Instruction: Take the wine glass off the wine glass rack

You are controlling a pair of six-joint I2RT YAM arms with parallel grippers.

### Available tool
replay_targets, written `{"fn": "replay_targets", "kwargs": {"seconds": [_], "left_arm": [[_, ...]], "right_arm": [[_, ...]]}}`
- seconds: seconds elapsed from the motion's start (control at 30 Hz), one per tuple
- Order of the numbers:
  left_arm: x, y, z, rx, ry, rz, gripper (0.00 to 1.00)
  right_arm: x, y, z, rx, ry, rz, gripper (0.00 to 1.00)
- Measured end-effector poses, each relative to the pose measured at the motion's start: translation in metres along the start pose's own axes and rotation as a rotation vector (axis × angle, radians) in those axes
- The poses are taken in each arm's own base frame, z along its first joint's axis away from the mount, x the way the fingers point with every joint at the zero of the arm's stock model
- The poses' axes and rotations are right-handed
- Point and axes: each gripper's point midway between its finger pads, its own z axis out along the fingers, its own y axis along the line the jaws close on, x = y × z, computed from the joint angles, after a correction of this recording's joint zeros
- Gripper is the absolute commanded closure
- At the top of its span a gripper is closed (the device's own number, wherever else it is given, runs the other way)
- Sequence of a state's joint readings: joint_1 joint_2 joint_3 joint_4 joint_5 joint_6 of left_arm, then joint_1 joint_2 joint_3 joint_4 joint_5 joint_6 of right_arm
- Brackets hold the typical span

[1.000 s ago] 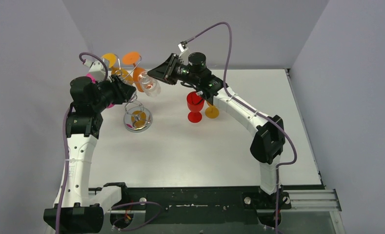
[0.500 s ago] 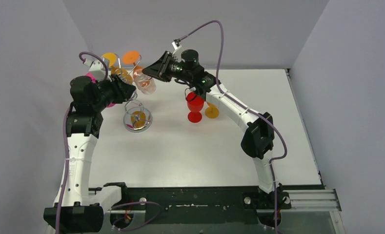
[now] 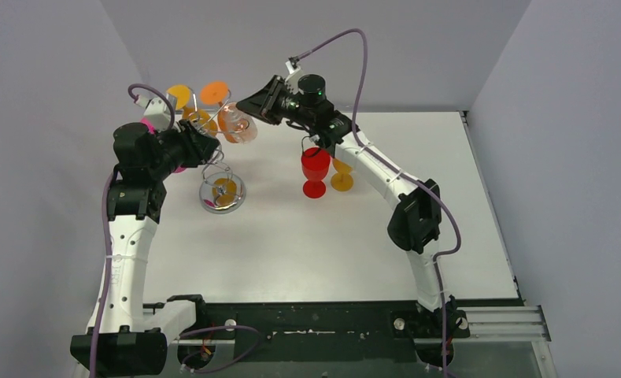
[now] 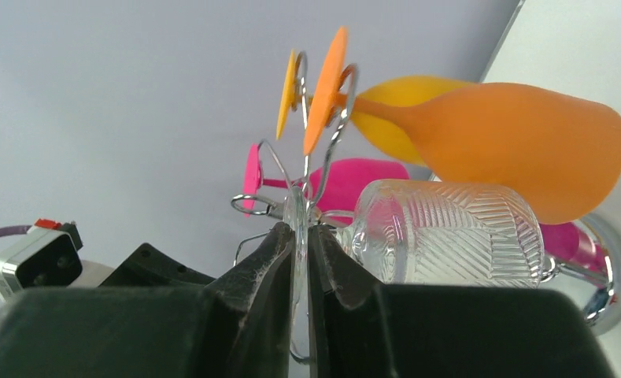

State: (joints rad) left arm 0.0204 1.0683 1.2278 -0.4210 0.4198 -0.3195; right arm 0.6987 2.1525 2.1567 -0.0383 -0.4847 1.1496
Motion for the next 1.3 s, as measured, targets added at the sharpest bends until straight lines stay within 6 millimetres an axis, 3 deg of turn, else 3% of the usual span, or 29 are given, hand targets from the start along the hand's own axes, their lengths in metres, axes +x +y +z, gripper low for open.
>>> {"fn": "replay_targets", "kwargs": {"seconds": [0.13,0.33,0.57,0.7,1.03,1.17,1.3], "left_arm": [[0.000,0.000,0.000,-0.002,-0.001,0.002,0.69],[-0.001,0.000,0.000,-0.001,-0.003,0.003,0.66],[-0.005,-0.007,0.000,0.030,-0.005,-0.011,0.50],[-0.011,-0.019,-0.001,0.075,-0.001,-0.045,0.48],[-0.028,-0.062,-0.013,0.273,-0.018,-0.101,0.46],[-0.030,-0.084,-0.027,0.380,-0.040,-0.105,0.46],[-0.015,-0.110,-0.045,0.477,-0.028,-0.098,0.46]], "right_arm": [[-0.024,-0.011,-0.005,0.019,-0.052,-0.002,1.00],[-0.044,-0.021,-0.010,0.026,-0.101,-0.007,1.00],[-0.031,-0.045,-0.014,0.073,-0.077,-0.012,1.00],[-0.023,-0.048,-0.026,0.094,-0.064,-0.037,1.00],[-0.015,-0.006,-0.080,0.047,-0.081,-0.141,1.00],[0.000,-0.005,-0.109,0.053,-0.073,-0.165,1.00],[0.020,-0.008,-0.136,0.059,-0.050,-0.191,1.00]]}}
